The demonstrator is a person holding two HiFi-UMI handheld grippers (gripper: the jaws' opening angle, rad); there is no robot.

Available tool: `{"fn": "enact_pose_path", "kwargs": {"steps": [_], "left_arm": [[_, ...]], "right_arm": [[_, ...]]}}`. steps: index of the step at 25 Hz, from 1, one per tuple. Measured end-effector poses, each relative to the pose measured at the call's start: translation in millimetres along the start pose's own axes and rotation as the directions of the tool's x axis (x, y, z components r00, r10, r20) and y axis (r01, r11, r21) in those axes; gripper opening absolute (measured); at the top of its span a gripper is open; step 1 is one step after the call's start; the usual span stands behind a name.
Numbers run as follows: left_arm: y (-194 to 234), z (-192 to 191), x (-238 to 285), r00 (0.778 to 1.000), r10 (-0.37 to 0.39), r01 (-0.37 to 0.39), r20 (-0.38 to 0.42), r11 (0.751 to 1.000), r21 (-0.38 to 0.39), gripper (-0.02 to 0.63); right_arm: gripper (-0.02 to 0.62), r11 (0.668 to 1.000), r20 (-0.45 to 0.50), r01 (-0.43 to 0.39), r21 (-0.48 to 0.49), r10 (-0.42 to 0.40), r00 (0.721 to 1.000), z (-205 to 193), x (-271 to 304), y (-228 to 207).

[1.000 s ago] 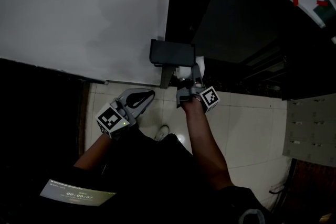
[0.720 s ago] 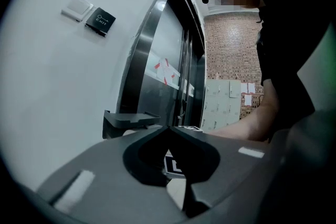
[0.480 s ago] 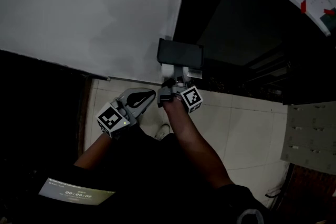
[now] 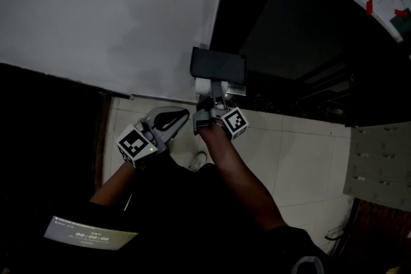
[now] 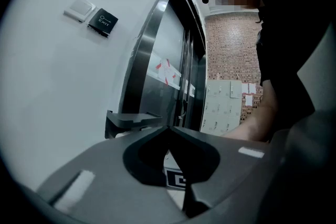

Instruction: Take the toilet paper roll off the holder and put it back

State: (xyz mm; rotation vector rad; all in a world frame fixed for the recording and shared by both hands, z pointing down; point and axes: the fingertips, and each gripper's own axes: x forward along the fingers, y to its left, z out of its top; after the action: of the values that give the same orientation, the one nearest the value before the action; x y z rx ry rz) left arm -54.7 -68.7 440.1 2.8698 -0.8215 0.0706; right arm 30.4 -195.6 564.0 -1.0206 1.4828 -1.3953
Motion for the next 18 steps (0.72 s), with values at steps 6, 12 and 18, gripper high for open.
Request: {"fn": "enact_pose_path", "kwargs": {"steps": [6, 12, 18], "left_arm": [[-7, -5, 8, 1.000, -0.021, 0.021, 0.012, 1.000, 0.014, 0.003], [-11, -3, 11, 1.000, -0.025, 0.024, 0.019, 1.000, 0.012, 0.003], [-16, -2, 14, 1.000, -0.020, 0.020, 0.018, 1.000, 0.000, 0.003]], "right_arm": [[0.430, 1.000, -0.049, 0.005, -0.021, -0.006, 0.999, -7, -22, -9], [0.430, 0.994, -0.111, 0.001, -0.105, -0.013, 0.994, -14, -46, -3], [0.430, 0.934, -0.160, -0.099, -0.344, 0.045, 0.986, 6, -52, 26]]}}
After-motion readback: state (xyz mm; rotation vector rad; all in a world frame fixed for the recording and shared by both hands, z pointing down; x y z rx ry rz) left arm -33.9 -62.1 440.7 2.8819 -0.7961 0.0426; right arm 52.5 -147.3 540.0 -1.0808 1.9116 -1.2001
